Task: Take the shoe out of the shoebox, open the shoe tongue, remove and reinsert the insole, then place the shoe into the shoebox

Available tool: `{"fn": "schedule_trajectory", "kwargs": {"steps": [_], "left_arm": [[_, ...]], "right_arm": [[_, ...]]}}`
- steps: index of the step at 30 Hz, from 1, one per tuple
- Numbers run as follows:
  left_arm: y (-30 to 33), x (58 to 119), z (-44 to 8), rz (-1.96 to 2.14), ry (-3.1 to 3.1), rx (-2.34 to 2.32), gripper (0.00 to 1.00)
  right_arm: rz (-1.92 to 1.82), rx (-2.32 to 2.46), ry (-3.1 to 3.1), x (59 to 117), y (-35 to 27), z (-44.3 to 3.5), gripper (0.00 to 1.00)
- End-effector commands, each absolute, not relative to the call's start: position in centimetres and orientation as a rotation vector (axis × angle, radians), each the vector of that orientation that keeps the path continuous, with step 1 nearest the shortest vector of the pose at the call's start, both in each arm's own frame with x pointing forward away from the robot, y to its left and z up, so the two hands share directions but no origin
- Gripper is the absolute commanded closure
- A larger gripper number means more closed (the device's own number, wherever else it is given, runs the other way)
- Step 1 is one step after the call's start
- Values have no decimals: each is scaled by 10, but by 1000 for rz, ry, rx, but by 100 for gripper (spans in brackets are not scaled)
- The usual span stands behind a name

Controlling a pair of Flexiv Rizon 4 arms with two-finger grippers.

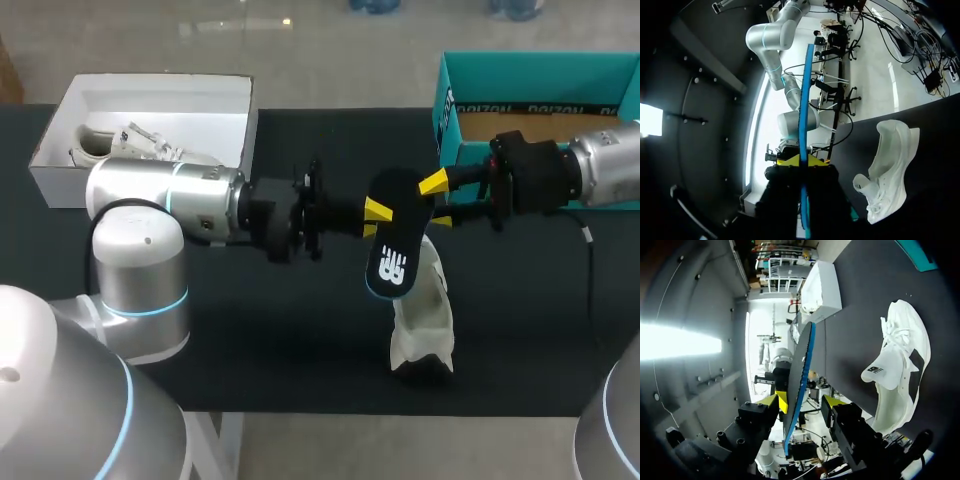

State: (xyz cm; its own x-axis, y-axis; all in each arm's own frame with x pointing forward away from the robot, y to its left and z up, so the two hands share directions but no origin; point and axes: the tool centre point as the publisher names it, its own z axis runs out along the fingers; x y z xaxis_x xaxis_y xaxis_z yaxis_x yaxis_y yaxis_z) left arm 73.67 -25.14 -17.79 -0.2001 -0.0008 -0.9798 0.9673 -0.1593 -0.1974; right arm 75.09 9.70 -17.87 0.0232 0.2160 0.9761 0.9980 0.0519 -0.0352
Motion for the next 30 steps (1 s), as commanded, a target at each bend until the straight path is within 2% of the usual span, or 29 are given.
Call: {"fn": "schedule_trajectory", "kwargs": {"steps": [1, 5, 8, 10, 30], "left_arm": [[-247, 734, -179, -1486, 1262, 1209, 100], [-247, 733, -181, -1491, 1265, 1214, 100], [-247, 733, -181, -1494, 1268, 1217, 100], [-247, 733, -181, -1496, 1272, 1214, 100], [-238, 728, -178, -1479, 1295, 1217, 100]], "right_arm": [[-1024, -1386, -1441, 732, 67, -157, 0], [-871, -1406, -1679, 727, 45, -141, 0], [-475, -1480, -2064, 720, 37, -129, 0], [-226, -1763, -2032, 723, 25, -130, 0], [-238, -1782, -2031, 724, 20, -126, 0]]}}
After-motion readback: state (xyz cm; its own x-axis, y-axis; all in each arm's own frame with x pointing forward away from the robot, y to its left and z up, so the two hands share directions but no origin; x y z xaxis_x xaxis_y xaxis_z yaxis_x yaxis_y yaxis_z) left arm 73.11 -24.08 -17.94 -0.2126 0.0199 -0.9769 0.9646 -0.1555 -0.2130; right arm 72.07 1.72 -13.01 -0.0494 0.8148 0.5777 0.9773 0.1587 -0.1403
